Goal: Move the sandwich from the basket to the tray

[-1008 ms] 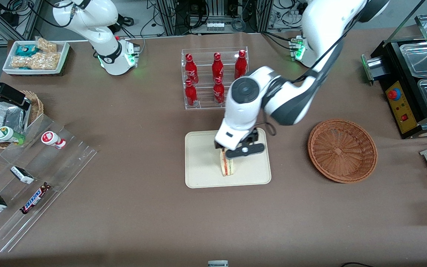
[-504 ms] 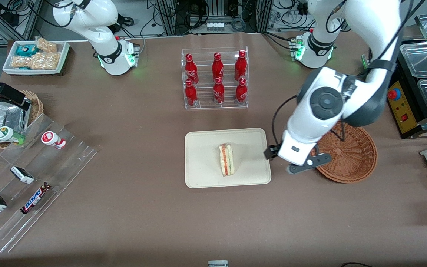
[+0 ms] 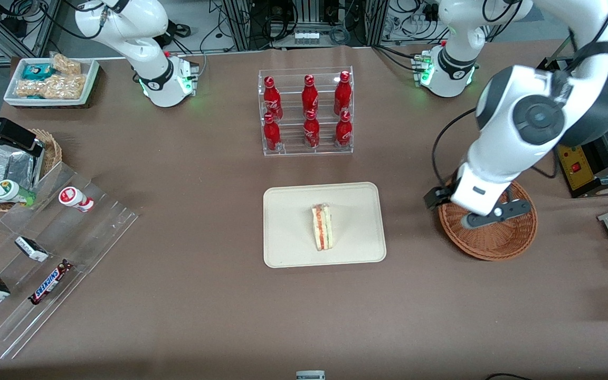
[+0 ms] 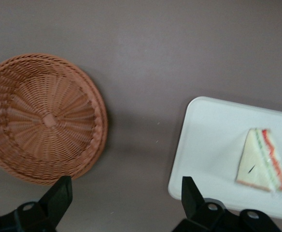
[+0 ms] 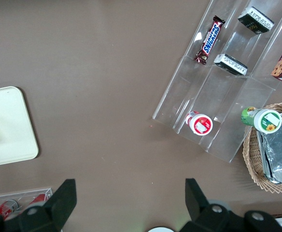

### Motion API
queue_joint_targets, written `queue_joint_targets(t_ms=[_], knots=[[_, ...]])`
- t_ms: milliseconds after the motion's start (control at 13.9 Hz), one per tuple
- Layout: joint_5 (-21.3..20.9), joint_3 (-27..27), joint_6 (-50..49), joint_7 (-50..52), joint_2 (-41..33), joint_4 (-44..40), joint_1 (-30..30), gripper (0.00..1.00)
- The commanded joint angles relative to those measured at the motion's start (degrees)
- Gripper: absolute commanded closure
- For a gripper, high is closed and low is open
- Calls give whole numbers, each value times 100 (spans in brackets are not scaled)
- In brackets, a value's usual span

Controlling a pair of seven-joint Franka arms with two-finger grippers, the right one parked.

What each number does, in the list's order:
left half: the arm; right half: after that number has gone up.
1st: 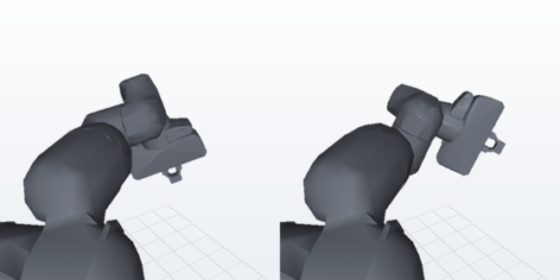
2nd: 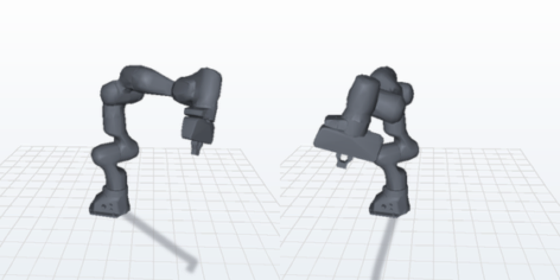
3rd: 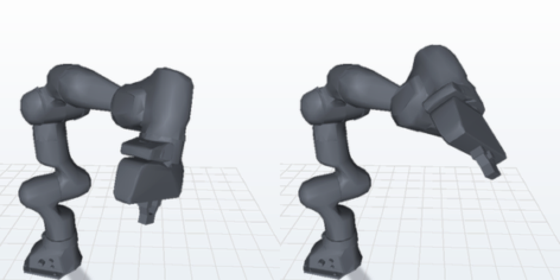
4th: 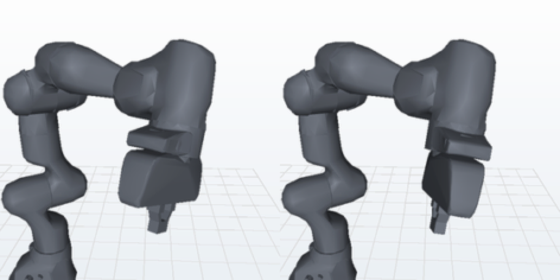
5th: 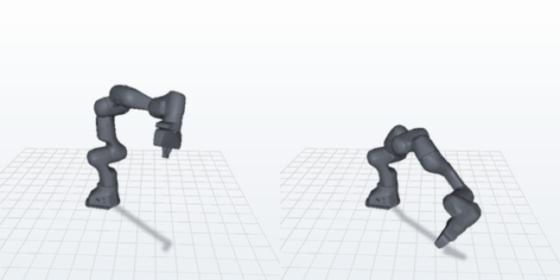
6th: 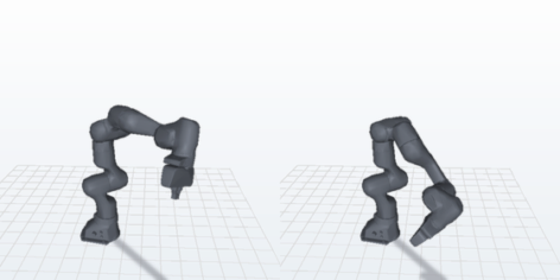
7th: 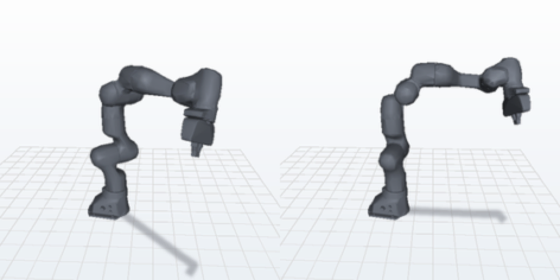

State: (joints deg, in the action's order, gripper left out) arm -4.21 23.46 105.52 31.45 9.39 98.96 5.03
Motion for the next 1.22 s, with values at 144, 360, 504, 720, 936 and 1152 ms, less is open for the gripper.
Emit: queue_joint_targets(t_ms=[144,360,504,720,936,1152], knots=[[438,-1121,-654,-1622,-798,212,-370,0],[438,-1983,-1277,-2395,-798,-218,-950,0],[447,-2222,-1664,-2783,-789,-613,-1004,0],[534,-2503,-1956,-3232,-754,-1036,-1004,0],[728,-2758,-1956,-3391,-658,-1308,-1004,0],[737,-2776,-1903,-3383,-622,-1318,-943,0]])
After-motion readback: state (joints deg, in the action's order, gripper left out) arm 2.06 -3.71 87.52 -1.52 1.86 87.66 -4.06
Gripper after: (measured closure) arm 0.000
